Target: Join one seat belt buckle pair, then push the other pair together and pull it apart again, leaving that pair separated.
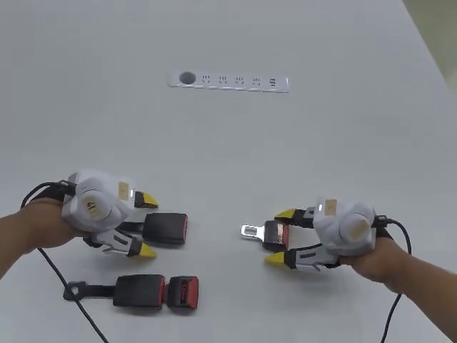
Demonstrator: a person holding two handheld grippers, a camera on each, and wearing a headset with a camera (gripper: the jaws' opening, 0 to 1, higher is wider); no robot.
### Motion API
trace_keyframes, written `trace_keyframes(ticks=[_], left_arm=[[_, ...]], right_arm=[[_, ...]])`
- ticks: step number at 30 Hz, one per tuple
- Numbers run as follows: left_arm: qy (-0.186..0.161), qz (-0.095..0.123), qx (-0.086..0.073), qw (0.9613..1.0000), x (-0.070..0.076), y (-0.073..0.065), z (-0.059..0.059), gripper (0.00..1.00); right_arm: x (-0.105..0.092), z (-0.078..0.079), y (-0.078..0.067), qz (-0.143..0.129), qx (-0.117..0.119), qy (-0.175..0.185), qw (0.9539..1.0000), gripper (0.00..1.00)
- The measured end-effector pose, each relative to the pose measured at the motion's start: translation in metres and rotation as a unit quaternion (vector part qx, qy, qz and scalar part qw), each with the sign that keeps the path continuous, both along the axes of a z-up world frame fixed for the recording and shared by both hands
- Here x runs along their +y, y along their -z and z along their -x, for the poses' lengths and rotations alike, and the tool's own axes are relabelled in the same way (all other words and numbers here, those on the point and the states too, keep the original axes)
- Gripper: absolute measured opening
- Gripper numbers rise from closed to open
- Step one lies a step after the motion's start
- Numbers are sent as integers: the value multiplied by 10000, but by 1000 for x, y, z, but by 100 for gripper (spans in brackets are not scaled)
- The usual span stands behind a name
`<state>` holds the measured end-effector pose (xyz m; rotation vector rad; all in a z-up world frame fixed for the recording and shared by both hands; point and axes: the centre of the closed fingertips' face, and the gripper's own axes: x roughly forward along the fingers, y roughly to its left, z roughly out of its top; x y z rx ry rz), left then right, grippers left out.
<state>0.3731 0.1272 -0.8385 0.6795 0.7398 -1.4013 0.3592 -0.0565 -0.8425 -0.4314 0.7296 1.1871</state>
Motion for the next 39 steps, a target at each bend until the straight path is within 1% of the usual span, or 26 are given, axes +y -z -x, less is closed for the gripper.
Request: trace_keyframes(ticks=[2,4,6,7,9,11,16,22,31,34,39], left_arm=[[115,-20,8,9999,-2,-1,3,50],[80,-20,36,10000,-2,-1,2,46],[108,-18,29,9999,-1,-1,1,40],[81,-16,48,10000,-1,0,1,38],[70,-6,30,10000,0,0,-1,37],[81,10,19,10000,0,-1,-1,34],[162,52,-7,9999,-1,-1,-1,34],[194,102,44,9998,-1,-1,-2,34],[245,81,74,9996,0,-2,-2,34],[286,64,97,9995,0,-2,-2,34],[328,34,98,9994,1,-3,-2,34]], right_arm=[[-1,-1,0,11,-55,-36,10000,45],[-2,-4,1,-16,-50,2,10000,43],[-3,-5,1,34,-118,-68,9999,39],[-4,-5,-1,4,-114,-87,9999,39],[-3,-6,0,3,-166,-159,9997,38],[-4,-6,0,-24,-151,-167,9997,38],[-4,-6,-1,-178,-177,-222,9994,37],[-3,-6,0,-302,-192,-225,9991,37],[-1,-6,0,-379,-219,-198,9988,36],[4,-6,0,-421,-225,-153,9987,36],[13,-6,0,-447,-206,-232,9985,36]])
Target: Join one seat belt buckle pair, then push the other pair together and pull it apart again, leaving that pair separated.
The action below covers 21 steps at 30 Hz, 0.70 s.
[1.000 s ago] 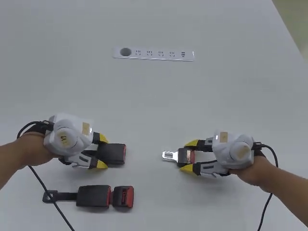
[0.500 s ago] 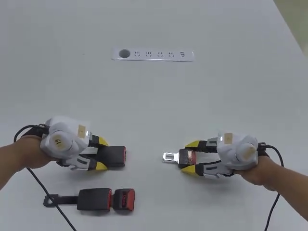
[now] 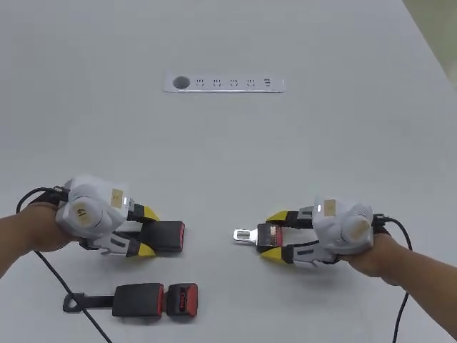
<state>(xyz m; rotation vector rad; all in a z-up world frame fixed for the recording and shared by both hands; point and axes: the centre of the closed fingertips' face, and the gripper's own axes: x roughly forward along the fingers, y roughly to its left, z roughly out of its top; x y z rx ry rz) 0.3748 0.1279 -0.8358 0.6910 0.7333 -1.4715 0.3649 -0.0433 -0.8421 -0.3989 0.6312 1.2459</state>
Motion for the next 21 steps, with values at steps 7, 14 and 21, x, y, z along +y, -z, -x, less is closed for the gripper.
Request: trace_keyframes(ticks=[7,14,21], left_arm=[[-1,-25,-1,10000,0,-1,1,34],[-21,-33,-5,10000,1,-1,1,34],[-34,-63,-18,10000,1,0,1,34]], right_arm=[[17,-3,0,-15,11,-9,10000,36],[45,-1,1,-90,30,-44,9999,37],[74,-1,-1,-199,46,-157,9997,37]])
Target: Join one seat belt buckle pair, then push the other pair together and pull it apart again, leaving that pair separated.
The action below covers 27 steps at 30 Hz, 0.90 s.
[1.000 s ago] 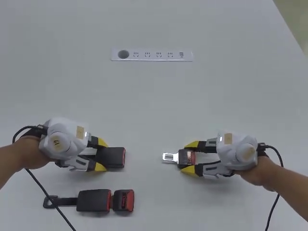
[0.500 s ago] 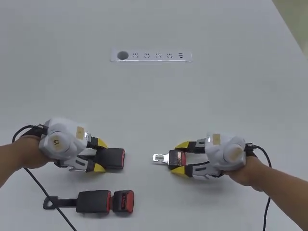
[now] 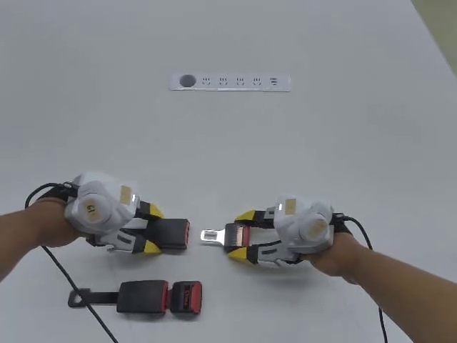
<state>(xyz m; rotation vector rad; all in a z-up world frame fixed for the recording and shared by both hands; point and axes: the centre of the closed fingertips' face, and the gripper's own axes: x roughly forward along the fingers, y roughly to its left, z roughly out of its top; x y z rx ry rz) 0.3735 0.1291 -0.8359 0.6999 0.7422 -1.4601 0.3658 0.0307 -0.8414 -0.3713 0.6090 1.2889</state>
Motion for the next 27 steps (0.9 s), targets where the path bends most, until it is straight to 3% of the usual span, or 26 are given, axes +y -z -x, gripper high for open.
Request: trace_keyframes(ticks=[15,27], left_arm=[[127,-184,-35,9997,1,4,-1,34],[190,-307,-81,9993,2,6,-2,33]], right_arm=[[31,-3,0,126,-30,-106,9999,36],[35,-6,0,294,42,-106,9995,36]])
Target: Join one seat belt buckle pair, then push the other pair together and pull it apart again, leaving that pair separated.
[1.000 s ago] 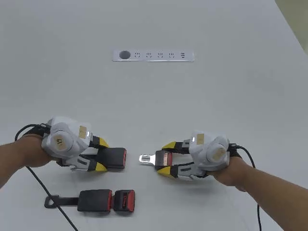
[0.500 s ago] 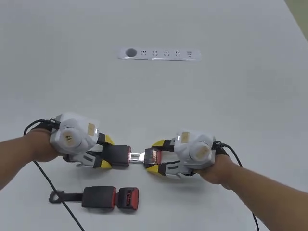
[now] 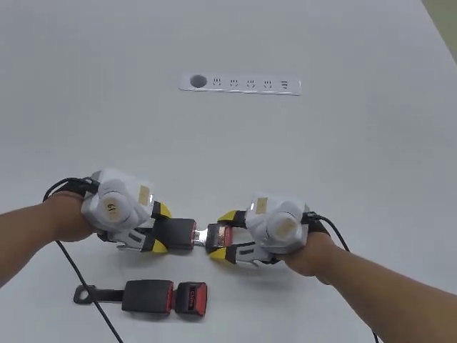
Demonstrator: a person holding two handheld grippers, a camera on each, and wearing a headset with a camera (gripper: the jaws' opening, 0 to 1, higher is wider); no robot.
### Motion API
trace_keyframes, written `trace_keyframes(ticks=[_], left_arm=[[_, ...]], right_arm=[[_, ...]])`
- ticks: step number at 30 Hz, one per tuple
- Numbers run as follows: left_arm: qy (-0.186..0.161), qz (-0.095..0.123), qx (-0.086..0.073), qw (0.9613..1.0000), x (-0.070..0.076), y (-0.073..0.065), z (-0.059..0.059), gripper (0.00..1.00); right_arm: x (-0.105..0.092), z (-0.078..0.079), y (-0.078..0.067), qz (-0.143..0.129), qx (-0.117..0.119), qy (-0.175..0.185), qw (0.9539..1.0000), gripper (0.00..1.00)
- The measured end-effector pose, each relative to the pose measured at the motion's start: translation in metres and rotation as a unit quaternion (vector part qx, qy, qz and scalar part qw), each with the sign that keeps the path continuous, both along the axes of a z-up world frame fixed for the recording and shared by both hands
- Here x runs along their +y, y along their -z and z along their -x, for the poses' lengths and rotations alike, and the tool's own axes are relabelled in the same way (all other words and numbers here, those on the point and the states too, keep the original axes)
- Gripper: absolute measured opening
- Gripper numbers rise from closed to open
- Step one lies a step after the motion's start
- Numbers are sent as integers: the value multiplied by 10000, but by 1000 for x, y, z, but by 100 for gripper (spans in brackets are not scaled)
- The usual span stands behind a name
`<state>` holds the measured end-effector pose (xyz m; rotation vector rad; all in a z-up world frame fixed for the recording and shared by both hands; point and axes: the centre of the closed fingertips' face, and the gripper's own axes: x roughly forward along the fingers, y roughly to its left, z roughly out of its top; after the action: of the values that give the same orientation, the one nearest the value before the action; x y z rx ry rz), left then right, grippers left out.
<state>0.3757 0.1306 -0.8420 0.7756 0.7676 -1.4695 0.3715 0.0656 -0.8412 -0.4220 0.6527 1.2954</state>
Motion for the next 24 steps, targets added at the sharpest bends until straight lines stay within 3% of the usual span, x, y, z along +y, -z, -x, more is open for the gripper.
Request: trace_keyframes(ticks=[6,24], left_arm=[[19,12,-32,10000,0,1,0,33],[95,-62,-65,9999,-1,1,2,33]], right_arm=[[14,-2,1,50,52,4,10000,36],[16,-1,2,340,71,-29,9994,35]])
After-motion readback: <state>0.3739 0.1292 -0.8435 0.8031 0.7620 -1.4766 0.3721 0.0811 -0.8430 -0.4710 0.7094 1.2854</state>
